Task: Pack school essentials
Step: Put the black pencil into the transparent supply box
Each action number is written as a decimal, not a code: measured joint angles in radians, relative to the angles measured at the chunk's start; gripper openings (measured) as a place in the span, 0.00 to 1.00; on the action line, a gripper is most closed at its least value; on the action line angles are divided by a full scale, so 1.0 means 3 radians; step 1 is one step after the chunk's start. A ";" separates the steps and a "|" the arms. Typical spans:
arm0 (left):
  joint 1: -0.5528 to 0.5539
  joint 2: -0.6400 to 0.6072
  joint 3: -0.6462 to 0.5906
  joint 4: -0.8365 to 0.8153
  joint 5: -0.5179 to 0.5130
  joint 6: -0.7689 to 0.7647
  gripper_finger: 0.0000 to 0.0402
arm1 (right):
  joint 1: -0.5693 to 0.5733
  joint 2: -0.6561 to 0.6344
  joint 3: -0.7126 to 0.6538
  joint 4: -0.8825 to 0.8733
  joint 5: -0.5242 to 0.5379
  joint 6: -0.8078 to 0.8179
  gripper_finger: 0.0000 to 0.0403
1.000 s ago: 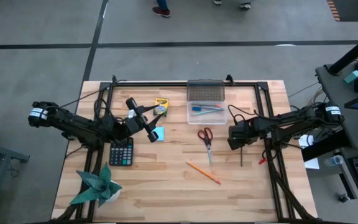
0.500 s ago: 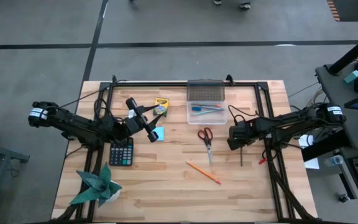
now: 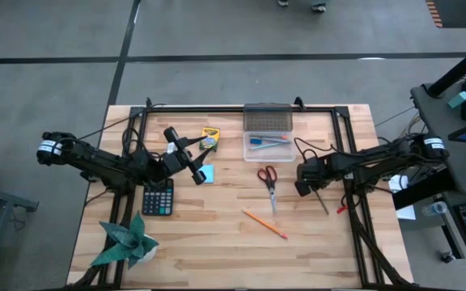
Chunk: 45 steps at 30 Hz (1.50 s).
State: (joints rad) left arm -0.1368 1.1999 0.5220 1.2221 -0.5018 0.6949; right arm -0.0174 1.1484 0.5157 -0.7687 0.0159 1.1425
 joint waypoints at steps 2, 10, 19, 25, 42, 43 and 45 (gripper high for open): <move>0.0001 0.0000 0.0000 -0.0001 0.0000 -0.0001 0.35 | 0.0000 0.0006 0.0040 -0.0011 0.0007 -0.0060 0.03; 0.0001 0.0000 0.0000 -0.0001 0.0000 -0.0005 0.35 | 0.0000 0.0003 0.0242 -0.0135 0.0011 -0.0416 0.03; 0.0001 0.0000 0.0000 0.0000 0.0000 -0.0006 0.35 | 0.0000 0.0003 0.0587 -0.0146 -0.0154 -0.1283 0.03; 0.0001 0.0000 0.0000 0.0000 0.0000 -0.0006 0.35 | 0.0000 0.0001 0.0817 0.0256 0.0007 -0.1948 0.03; 0.0001 0.0000 0.0000 0.0000 0.0000 -0.0006 0.35 | -0.0120 0.0001 0.0943 0.1802 0.0947 -0.3442 0.03; 0.0001 0.0000 0.0000 0.0000 0.0001 -0.0006 0.35 | -0.0145 0.0001 0.0943 0.1889 0.0947 -0.3498 0.03; 0.0001 0.0000 0.0000 0.0000 0.0000 -0.0006 0.35 | -0.0200 0.0001 0.0944 0.2037 0.0948 -0.3619 0.03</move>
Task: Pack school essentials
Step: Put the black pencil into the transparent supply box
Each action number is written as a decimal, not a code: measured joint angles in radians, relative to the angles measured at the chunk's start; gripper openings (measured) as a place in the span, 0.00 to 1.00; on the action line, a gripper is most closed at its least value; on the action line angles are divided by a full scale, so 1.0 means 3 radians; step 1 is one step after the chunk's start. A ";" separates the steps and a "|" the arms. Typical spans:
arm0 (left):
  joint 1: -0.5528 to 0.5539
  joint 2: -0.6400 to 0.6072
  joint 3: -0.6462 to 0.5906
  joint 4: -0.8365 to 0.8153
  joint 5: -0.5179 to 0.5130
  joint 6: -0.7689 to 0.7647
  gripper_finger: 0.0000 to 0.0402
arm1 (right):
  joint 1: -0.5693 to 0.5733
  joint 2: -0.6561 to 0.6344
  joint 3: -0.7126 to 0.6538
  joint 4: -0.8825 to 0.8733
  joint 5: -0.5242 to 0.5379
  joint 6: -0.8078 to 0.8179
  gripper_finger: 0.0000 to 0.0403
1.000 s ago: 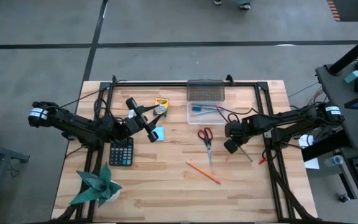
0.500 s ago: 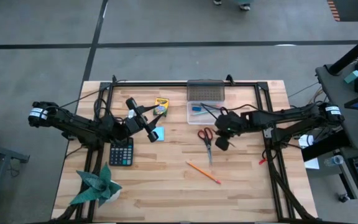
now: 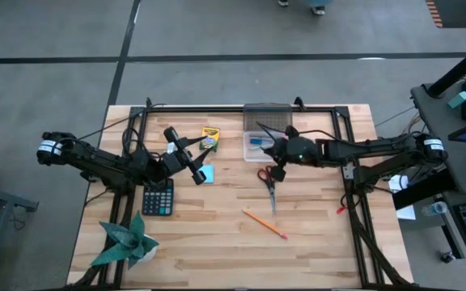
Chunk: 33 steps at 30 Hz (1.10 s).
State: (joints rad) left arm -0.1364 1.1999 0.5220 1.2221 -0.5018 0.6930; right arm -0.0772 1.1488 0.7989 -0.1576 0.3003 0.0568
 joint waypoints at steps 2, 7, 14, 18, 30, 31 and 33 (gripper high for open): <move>0.0000 0.0000 0.0000 0.0000 0.0001 0.0000 0.35 | -0.0053 0.0000 0.0000 0.0105 0.0000 -0.0103 0.03; 0.0000 0.0000 0.0000 0.0000 0.0000 0.0000 0.35 | -0.0186 0.0000 -0.0005 0.0299 0.0000 -0.0323 0.03; 0.0000 0.0000 0.0000 0.0000 0.0000 0.0001 0.35 | -0.0315 0.0002 -0.0010 0.0326 0.0000 -0.0371 0.03; 0.0000 0.0000 0.0000 0.0001 0.0001 0.0002 0.35 | -0.0319 0.0113 -0.0011 0.0375 -0.0003 -0.0427 0.03; 0.0000 0.0000 0.0000 0.0001 0.0001 0.0008 0.35 | -0.0451 0.0598 0.0140 0.0424 0.0050 -0.0662 0.03; -0.0001 -0.0001 0.0000 0.0001 0.0001 0.0008 0.35 | -0.0465 0.0636 0.0173 0.0387 0.0050 -0.0687 0.03; -0.0001 0.0000 0.0000 0.0001 0.0001 0.0009 0.35 | -0.0493 0.0716 0.0254 0.0231 0.0050 -0.0712 0.03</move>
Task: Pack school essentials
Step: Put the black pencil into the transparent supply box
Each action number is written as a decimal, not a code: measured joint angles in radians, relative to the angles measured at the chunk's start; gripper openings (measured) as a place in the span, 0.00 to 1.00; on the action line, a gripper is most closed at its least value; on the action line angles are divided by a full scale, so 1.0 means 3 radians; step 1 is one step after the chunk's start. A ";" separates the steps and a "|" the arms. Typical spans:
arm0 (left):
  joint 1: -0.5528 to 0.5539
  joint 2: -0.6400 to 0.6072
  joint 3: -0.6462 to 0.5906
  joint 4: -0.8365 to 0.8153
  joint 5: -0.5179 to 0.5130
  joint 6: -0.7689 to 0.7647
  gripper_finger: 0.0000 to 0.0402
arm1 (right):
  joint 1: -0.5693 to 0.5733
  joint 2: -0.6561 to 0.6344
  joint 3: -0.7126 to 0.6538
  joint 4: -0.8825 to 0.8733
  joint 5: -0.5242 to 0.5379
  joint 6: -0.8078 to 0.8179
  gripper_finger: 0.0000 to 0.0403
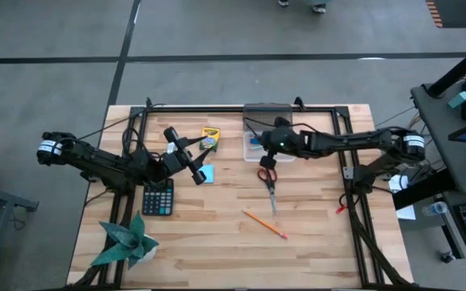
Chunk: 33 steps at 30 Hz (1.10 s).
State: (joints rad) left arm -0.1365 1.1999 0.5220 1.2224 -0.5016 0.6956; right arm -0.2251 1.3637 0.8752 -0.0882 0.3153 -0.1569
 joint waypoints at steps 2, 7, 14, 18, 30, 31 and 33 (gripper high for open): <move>0.0000 0.0000 0.0000 0.0000 0.0000 0.0001 0.35 | -0.0028 0.0084 0.0109 -0.0199 0.0000 -0.0003 0.03; 0.0001 0.0000 0.0000 0.0000 -0.0001 0.0002 0.35 | -0.0061 0.0304 0.0357 -0.0624 0.0005 -0.0161 0.03; 0.0000 0.0000 0.0000 -0.0001 -0.0001 0.0003 0.35 | -0.0188 0.0604 0.0656 -0.1122 0.0006 -0.0610 0.03; 0.0001 0.0000 0.0000 0.0000 0.0000 0.0004 0.35 | -0.0239 0.0755 0.0814 -0.1290 -0.0002 -0.0811 0.03; 0.0000 0.0000 0.0000 0.0000 0.0000 0.0006 0.35 | -0.0256 0.1139 0.1062 -0.1512 -0.0027 -0.0951 0.03; 0.0000 0.0000 0.0000 0.0000 0.0000 0.0006 0.35 | -0.0256 0.1149 0.1062 -0.1517 -0.0026 -0.0950 0.03; 0.0000 0.0000 0.0000 0.0000 0.0000 0.0006 0.35 | -0.0256 0.1167 0.1070 -0.1516 -0.0017 -0.0939 0.03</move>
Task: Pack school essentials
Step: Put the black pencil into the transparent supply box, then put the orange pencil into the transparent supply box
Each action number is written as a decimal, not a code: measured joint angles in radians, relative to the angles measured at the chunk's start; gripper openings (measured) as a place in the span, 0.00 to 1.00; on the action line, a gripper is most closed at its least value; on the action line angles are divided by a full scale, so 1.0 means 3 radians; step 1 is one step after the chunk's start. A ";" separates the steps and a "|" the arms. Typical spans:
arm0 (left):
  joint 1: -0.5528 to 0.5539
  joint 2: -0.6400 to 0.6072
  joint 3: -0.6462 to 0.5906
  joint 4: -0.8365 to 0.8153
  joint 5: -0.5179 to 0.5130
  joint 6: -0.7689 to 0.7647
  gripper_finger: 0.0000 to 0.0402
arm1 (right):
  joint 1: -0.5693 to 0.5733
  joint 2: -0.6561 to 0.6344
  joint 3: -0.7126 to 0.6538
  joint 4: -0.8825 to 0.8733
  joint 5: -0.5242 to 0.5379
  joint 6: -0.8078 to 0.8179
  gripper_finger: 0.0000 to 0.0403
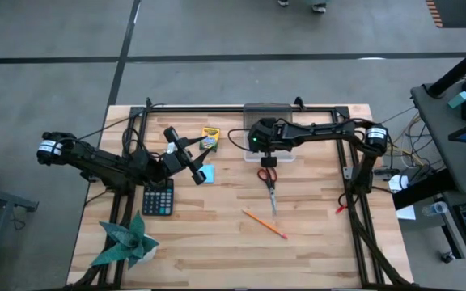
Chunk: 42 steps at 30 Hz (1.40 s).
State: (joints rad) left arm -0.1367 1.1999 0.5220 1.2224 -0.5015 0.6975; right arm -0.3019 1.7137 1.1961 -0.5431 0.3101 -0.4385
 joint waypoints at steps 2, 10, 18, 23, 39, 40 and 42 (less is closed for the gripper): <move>0.0000 0.0000 0.0000 0.0000 -0.0001 0.0000 0.35 | 0.0000 0.0000 0.0000 0.0001 0.0008 0.0000 0.03; 0.0001 0.0000 0.0000 0.0000 0.0000 0.0000 0.35 | 0.0000 -0.0002 0.0010 -0.0007 0.0012 0.0062 0.03; 0.0001 0.0000 0.0000 0.0001 0.0000 0.0000 0.35 | 0.0000 -0.0006 0.0011 -0.0004 0.0017 0.0170 0.17; 0.0000 0.0000 0.0000 0.0001 0.0000 0.0000 0.35 | 0.0000 -0.0007 0.0017 -0.0008 0.0017 0.0186 0.30; 0.0001 0.0000 0.0000 0.0001 0.0000 -0.0001 0.35 | 0.0093 -0.0365 0.0036 -0.0189 -0.0006 0.0549 0.35; 0.0001 0.0000 0.0000 0.0001 0.0000 -0.0001 0.35 | 0.0123 -0.0418 0.0012 -0.0195 -0.0010 0.0593 0.35; 0.0000 0.0000 0.0000 0.0003 0.0000 -0.0001 0.35 | 0.0195 -0.0522 -0.0041 -0.0188 -0.0011 0.0661 0.34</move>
State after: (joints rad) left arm -0.1368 1.1999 0.5220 1.2232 -0.5014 0.6971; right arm -0.2434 1.5569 1.1837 -0.5996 0.3069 -0.2401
